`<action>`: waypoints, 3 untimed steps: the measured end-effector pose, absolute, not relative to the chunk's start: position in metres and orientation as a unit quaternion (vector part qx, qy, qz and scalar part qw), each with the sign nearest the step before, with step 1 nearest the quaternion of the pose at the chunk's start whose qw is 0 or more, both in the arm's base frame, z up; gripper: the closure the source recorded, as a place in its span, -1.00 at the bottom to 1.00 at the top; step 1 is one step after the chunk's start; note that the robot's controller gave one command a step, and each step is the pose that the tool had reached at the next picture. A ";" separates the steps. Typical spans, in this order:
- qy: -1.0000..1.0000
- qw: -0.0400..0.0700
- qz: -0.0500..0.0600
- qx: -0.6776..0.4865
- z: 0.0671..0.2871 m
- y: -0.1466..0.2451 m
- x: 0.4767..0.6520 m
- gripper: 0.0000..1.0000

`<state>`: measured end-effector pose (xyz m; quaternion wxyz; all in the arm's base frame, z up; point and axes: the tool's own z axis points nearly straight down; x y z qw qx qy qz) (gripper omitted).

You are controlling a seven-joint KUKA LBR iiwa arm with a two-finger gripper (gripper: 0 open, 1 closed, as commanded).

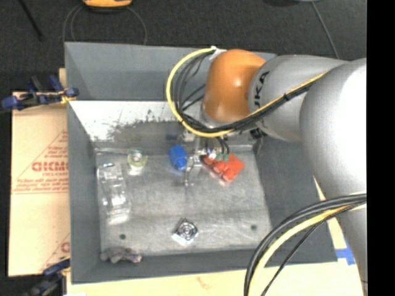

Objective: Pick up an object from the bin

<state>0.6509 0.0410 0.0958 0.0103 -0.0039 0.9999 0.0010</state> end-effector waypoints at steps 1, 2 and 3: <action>1.000 0.016 0.000 -0.027 0.100 0.042 0.655 -1.00; 0.996 0.005 0.000 -0.087 0.141 0.070 0.655 -1.00; 0.999 0.000 -0.001 -0.034 0.091 -0.037 0.642 -1.00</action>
Offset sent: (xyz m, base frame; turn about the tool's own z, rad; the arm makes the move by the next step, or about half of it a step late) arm 0.0006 0.0023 -0.0258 -0.0766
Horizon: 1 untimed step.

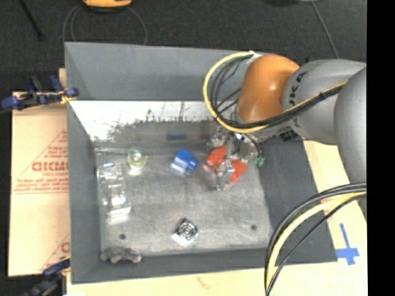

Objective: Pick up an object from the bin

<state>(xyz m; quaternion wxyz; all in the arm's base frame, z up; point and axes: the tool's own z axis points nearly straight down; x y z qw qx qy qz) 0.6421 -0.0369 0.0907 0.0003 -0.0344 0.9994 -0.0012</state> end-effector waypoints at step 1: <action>0.999 0.009 0.000 -0.036 0.075 -0.054 0.593 -1.00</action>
Offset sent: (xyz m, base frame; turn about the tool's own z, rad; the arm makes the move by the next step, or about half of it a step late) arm -0.0527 -0.0161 -0.0207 -0.0069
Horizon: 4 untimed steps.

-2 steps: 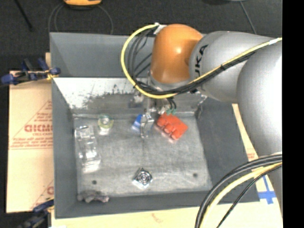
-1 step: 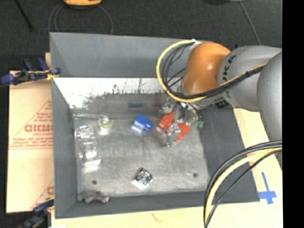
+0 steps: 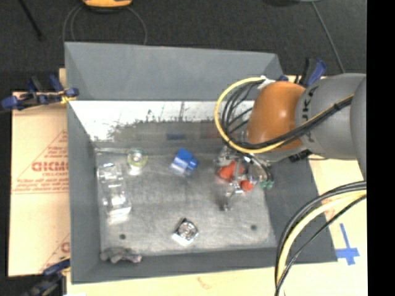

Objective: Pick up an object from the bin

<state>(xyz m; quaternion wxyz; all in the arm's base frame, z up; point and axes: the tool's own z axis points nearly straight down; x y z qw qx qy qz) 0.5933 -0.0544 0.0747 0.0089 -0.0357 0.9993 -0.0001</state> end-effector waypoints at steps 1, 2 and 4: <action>0.998 0.007 0.000 -0.056 0.074 -0.104 0.585 -1.00; 0.992 0.001 0.014 -0.123 0.077 -0.138 0.619 -1.00; 0.960 0.011 -0.001 -0.279 0.096 -0.156 0.609 -1.00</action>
Offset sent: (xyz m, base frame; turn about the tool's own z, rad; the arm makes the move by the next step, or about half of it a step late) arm -0.0126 -0.0480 -0.0047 -0.0425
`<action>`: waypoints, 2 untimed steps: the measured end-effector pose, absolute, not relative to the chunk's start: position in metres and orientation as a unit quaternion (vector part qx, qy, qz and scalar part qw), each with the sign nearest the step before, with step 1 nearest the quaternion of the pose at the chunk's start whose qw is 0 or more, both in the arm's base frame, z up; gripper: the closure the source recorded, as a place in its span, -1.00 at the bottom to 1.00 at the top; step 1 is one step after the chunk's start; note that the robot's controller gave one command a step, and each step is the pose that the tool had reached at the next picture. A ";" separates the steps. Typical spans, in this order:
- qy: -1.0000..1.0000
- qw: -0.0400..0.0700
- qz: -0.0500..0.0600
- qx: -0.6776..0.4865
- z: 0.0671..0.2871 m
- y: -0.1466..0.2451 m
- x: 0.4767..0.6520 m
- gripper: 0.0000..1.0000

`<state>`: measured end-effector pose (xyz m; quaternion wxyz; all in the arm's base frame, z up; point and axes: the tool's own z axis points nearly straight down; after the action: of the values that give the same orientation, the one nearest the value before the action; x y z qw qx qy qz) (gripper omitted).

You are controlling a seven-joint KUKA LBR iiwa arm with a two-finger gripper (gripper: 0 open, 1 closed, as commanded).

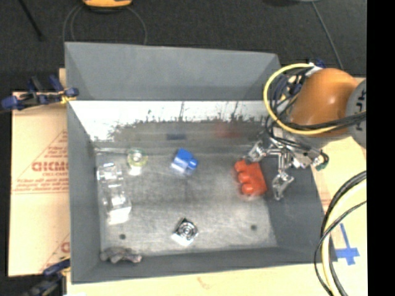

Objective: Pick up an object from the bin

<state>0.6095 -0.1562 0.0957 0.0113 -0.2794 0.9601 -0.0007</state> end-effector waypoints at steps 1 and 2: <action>0.950 0.007 0.004 -0.311 0.092 -0.153 0.617 -1.00; 0.922 0.014 -0.003 -0.386 0.089 -0.138 0.618 -1.00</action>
Offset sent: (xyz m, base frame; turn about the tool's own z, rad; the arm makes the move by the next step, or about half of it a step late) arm 0.0019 -0.0015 -0.0135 -0.0762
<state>0.6182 -0.1375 0.0886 0.0135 -0.3864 0.9222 -0.0035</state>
